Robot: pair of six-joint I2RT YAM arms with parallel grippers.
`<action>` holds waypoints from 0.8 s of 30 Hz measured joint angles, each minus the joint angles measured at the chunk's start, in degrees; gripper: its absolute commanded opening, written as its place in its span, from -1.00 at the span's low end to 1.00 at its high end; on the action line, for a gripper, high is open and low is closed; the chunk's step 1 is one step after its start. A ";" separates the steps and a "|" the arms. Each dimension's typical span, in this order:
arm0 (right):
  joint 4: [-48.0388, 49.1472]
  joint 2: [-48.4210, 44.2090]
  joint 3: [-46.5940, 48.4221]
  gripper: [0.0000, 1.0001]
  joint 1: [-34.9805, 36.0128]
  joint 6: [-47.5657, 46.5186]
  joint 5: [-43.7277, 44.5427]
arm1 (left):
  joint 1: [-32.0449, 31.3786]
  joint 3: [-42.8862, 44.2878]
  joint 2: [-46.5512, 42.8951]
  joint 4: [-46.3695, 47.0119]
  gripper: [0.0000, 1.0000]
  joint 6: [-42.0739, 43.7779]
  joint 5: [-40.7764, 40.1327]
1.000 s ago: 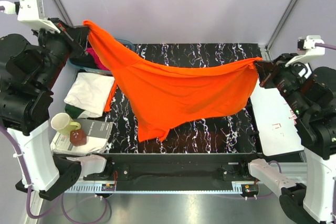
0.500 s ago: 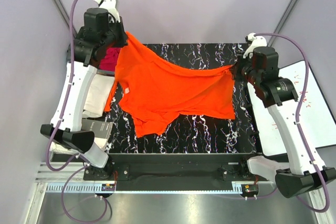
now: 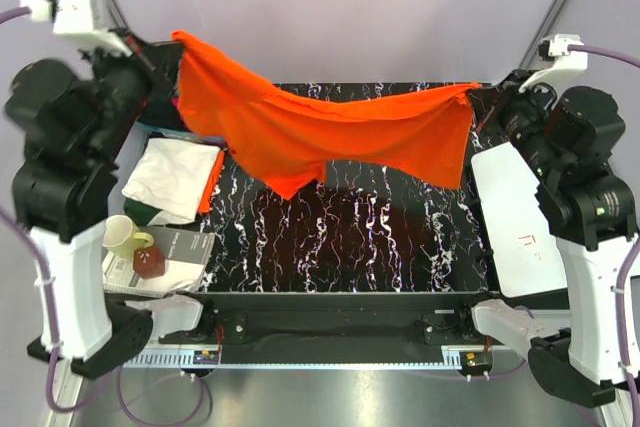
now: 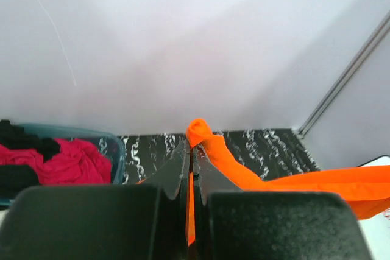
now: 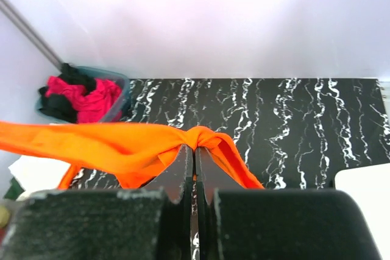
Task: Fold and stack the t-shirts
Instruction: Flatten out the tshirt
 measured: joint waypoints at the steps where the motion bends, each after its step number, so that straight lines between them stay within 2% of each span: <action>1: -0.31 -0.48 0.31 -1.00 0.00 0.20 -0.55 | -0.13 -0.44 -1.53 0.15 -1.00 -0.02 0.09; 8: -4.61 -4.48 2.84 -1.00 0.00 1.33 -3.89 | -0.17 -1.55 -9.11 -0.63 -1.00 -0.44 1.38; 12: -5.81 -6.49 3.74 -1.00 0.00 2.08 -5.05 | -0.17 0.85 -9.86 -2.16 -1.00 -0.76 1.81; 19: -6.67 -8.20 4.92 -1.00 0.00 2.69 -4.74 | -0.17 8.31 -5.38 -3.98 -1.00 -1.01 2.60; 24: -5.18 -6.23 1.18 -1.00 0.00 2.60 -3.34 | -0.20 10.36 2.56 -3.74 -1.00 -0.13 2.99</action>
